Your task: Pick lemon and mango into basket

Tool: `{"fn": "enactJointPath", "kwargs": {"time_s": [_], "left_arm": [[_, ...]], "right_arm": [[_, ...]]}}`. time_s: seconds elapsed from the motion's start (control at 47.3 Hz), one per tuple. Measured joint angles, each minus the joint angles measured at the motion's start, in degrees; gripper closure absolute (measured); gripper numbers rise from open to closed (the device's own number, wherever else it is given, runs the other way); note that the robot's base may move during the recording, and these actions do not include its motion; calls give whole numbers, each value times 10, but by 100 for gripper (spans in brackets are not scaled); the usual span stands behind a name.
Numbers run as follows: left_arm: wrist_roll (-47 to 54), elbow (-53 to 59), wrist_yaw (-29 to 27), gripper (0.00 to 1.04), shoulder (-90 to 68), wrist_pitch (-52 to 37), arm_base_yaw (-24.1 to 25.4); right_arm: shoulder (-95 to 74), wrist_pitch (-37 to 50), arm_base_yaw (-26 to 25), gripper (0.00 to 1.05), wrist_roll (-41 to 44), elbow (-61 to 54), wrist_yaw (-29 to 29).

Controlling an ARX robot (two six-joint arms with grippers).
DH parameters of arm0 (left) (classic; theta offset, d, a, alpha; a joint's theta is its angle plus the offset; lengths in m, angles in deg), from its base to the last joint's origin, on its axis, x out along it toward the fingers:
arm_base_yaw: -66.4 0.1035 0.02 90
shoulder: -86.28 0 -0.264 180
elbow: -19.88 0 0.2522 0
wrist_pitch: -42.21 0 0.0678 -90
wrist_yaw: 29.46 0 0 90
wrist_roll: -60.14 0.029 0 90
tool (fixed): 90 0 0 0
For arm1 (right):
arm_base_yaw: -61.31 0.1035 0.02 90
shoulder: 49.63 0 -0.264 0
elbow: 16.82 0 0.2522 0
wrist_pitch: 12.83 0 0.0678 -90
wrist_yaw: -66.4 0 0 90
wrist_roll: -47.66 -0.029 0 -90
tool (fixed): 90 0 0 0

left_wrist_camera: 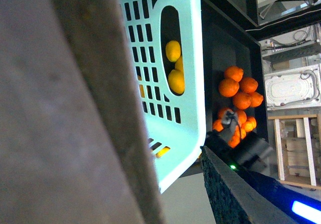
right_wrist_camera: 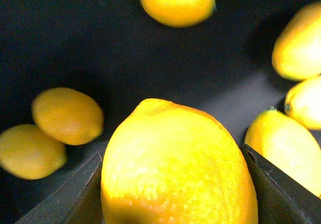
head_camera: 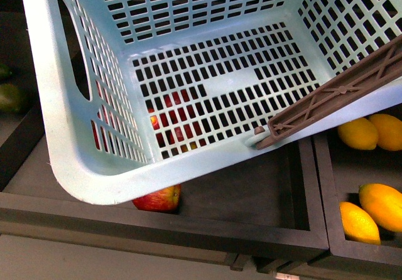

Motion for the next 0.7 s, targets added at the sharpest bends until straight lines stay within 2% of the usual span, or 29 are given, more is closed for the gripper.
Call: {"fn": "enactJointPath", "kwargs": {"time_s": [0.169, 0.317, 0.444, 0.697], "left_arm": [[0, 0, 1, 76, 0, 0, 0], [0, 0, 0, 76, 0, 0, 0], [0, 0, 1, 76, 0, 0, 0], [0, 0, 0, 76, 0, 0, 0]], "right_arm": [[209, -51, -7, 39, 42, -57, 99], [399, -111, 23, 39, 45, -80, 158], [506, -133, 94, 39, 33, -81, 148], [541, -141, 246, 39, 26, -81, 87]]}}
